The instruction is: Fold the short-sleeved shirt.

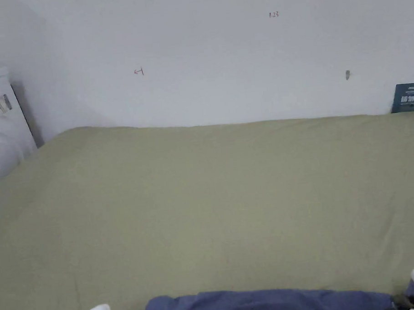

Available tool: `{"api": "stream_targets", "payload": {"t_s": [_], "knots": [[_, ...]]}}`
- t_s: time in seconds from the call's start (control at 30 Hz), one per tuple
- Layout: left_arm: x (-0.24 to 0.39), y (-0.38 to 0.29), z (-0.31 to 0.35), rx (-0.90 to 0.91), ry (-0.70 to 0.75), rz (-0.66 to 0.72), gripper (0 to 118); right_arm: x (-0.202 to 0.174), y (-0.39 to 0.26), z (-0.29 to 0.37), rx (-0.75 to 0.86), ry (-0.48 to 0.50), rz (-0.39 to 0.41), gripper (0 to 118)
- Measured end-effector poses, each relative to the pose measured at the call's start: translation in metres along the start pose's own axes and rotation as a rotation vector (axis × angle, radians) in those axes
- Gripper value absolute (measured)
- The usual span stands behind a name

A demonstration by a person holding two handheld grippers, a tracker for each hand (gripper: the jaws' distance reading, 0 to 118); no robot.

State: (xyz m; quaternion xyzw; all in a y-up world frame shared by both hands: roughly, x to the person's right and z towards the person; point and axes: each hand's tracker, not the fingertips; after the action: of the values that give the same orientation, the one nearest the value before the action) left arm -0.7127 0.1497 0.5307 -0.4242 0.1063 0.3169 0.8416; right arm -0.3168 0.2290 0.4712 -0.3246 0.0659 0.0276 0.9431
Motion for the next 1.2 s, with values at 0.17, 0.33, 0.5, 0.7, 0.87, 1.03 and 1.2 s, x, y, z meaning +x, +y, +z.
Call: {"api": "stream_targets", "payload": {"t_s": [0.17, 0.33, 0.5, 0.7, 0.87, 1.03, 1.2], "knots": [[-0.023, -0.001, -0.015, -0.014, -0.150, 0.183, 89, 0.007, 0.003, -0.012, -0.016, 0.019, -0.020, 1], [-0.004, -0.010, -0.046, -0.011, -0.143, 0.180, 89, 0.010, 0.003, -0.013, -0.036, 0.045, -0.051, 1], [-0.014, -0.014, -0.042, 0.060, -0.215, 0.313, 7, 0.013, 0.003, -0.007, -0.026, 0.056, -0.061, 1], [-0.015, -0.025, -0.040, 0.113, -0.187, 0.334, 7, 0.011, 0.004, 0.005, -0.008, 0.068, -0.072, 1], [0.024, -0.027, -0.023, 0.244, -0.116, 0.100, 7, 0.017, 0.005, 0.018, 0.000, 0.075, -0.085, 1], [0.086, -0.033, -0.007, 0.291, -0.174, -0.167, 7, 0.034, 0.011, 0.034, 0.035, 0.053, -0.125, 1], [0.162, -0.058, -0.006, 0.257, -0.221, -0.475, 7, 0.050, 0.015, 0.043, 0.066, 0.033, -0.163, 1]]}}
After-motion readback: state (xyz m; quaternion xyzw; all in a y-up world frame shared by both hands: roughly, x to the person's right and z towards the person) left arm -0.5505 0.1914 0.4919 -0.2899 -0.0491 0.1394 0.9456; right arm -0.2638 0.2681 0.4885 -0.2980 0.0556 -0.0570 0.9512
